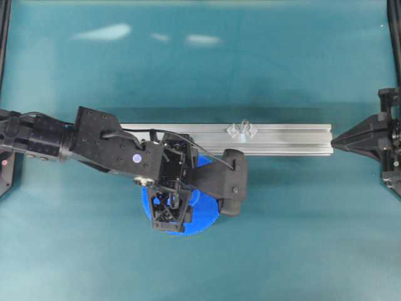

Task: Insert the large gear onto the shaft.
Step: 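Lift the blue gear and turn it upright toward the rail, then carry the gear over the rail to the right-hand shaft, then align the gear's hub hole with the shaft and push it on, then open the left gripper and pull it back off the gear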

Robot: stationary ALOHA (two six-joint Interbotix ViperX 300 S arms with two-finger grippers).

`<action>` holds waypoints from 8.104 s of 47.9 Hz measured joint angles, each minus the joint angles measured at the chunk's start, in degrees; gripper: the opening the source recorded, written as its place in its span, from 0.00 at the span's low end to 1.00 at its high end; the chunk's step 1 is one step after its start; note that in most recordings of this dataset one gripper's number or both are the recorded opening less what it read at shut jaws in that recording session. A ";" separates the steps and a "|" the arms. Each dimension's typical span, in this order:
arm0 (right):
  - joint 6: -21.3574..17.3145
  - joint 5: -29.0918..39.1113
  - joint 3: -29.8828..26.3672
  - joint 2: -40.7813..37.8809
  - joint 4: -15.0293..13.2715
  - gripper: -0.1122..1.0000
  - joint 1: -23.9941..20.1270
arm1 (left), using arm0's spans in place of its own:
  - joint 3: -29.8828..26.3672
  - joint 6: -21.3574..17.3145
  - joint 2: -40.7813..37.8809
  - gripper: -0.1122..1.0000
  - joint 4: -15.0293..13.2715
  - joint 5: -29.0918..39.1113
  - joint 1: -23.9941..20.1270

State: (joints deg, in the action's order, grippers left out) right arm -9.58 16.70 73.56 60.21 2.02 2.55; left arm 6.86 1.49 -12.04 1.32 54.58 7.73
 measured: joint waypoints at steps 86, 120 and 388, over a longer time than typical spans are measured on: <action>-0.09 1.32 0.35 0.70 -0.44 0.15 0.00 | -28.48 -12.39 -11.51 0.79 0.18 13.18 -11.60; -0.09 1.32 0.53 0.70 -0.44 0.15 -0.09 | -33.13 -15.03 -17.58 0.79 0.18 13.45 -13.10; -0.18 0.35 1.58 1.32 -0.44 0.15 0.00 | -46.93 -13.27 -22.85 0.86 0.00 24.61 -14.68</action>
State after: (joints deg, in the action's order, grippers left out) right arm -9.76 17.05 75.15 61.52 1.58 2.55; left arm -40.08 -11.78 -34.89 1.32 79.19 -6.94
